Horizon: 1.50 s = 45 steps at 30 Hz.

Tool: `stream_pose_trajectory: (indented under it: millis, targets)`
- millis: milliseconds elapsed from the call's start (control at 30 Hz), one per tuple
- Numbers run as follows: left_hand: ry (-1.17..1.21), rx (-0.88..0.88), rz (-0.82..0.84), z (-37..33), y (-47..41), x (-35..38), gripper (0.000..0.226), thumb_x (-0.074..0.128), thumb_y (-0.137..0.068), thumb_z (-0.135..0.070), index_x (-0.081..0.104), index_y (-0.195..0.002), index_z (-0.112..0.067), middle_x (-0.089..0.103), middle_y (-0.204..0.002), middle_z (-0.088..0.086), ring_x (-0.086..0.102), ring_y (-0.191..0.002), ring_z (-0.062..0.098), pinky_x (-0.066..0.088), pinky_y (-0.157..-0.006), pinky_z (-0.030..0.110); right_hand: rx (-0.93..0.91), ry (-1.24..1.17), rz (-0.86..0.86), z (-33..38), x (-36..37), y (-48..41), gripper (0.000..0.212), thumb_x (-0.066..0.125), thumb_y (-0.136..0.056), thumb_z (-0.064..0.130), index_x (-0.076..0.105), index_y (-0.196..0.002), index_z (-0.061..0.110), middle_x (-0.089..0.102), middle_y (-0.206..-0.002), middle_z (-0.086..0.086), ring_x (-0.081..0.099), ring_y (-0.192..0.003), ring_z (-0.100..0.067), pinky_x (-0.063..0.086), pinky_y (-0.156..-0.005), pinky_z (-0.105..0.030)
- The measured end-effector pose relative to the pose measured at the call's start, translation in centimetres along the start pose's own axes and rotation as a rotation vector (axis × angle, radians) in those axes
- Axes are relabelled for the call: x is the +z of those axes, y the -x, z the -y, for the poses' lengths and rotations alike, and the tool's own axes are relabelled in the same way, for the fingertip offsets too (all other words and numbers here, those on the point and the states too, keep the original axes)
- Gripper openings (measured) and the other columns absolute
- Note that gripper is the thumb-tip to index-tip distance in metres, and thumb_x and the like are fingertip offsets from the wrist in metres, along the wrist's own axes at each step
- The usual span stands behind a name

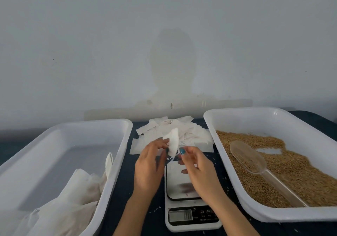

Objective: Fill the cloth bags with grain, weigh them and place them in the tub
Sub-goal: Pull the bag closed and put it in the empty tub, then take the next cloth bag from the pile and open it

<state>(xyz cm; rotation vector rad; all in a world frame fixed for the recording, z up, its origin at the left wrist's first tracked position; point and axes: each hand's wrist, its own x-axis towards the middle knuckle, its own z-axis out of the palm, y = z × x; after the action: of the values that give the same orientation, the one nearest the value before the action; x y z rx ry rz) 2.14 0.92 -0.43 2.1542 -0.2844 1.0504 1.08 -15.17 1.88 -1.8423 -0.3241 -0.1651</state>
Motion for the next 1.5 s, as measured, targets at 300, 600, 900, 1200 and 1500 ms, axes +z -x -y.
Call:
stream_pose_trajectory:
  millis: [300,600,900,1200,1500]
  targets:
    - [0.409,-0.436,0.098,-2.0,0.4,0.3,0.041,0.064,-0.088,-0.044,0.049,-0.126,-0.039,0.052,-0.136,-0.019,0.055,-0.122,0.001,0.050,-0.090,0.018,-0.003,0.163,-0.078,-1.2,-0.4,-2.2,0.028,0.061,-0.096,0.029,0.061,-0.069,0.024,0.055,-0.056,0.010,0.054,-0.054,-0.007,0.056,-0.061,-0.035]
    - [0.414,-0.503,0.139,-0.5,1.0,0.7,0.029,0.067,-0.093,-0.014,0.061,-0.096,-0.042,0.044,-0.054,-0.005,0.035,-0.050,0.005,0.033,-0.048,0.016,0.061,0.120,-0.073,-2.2,-0.9,-1.7,0.030,0.071,-0.089,0.030,0.064,-0.060,0.031,0.059,-0.050,0.016,0.056,-0.049,-0.001,0.046,-0.052,-0.018]
    - [0.048,0.007,0.088,-2.7,1.6,1.5,0.038,0.075,-0.080,-0.038,0.062,-0.115,-0.030,0.036,-0.136,-0.009,0.034,-0.130,0.006,0.032,-0.098,0.004,0.039,0.037,-0.136,-1.8,-0.9,-1.6,0.034,0.075,-0.085,0.036,0.064,-0.054,0.029,0.063,-0.051,0.011,0.061,-0.051,-0.002,0.048,-0.053,-0.019]
    - [0.227,-0.019,0.183,-3.3,1.9,1.4,0.046,0.069,-0.079,-0.029,0.052,-0.121,-0.028,0.055,-0.117,-0.014,0.058,-0.109,0.017,0.048,-0.088,0.019,0.015,0.085,-0.185,-1.0,-0.6,-1.7,0.045,0.079,-0.078,0.041,0.045,-0.052,0.027,0.047,-0.046,0.014,0.043,-0.046,-0.004,0.034,-0.049,-0.019]
    - [0.354,-0.166,0.175,-3.2,2.2,1.7,0.035,0.058,-0.091,-0.021,0.056,-0.124,-0.034,0.064,-0.117,-0.017,0.063,-0.110,0.010,0.051,-0.088,0.020,-0.013,0.075,-0.110,-0.7,-0.5,-1.5,0.021,0.072,-0.088,0.037,0.063,-0.084,0.018,0.065,-0.072,0.008,0.063,-0.065,-0.001,0.048,-0.056,-0.015]
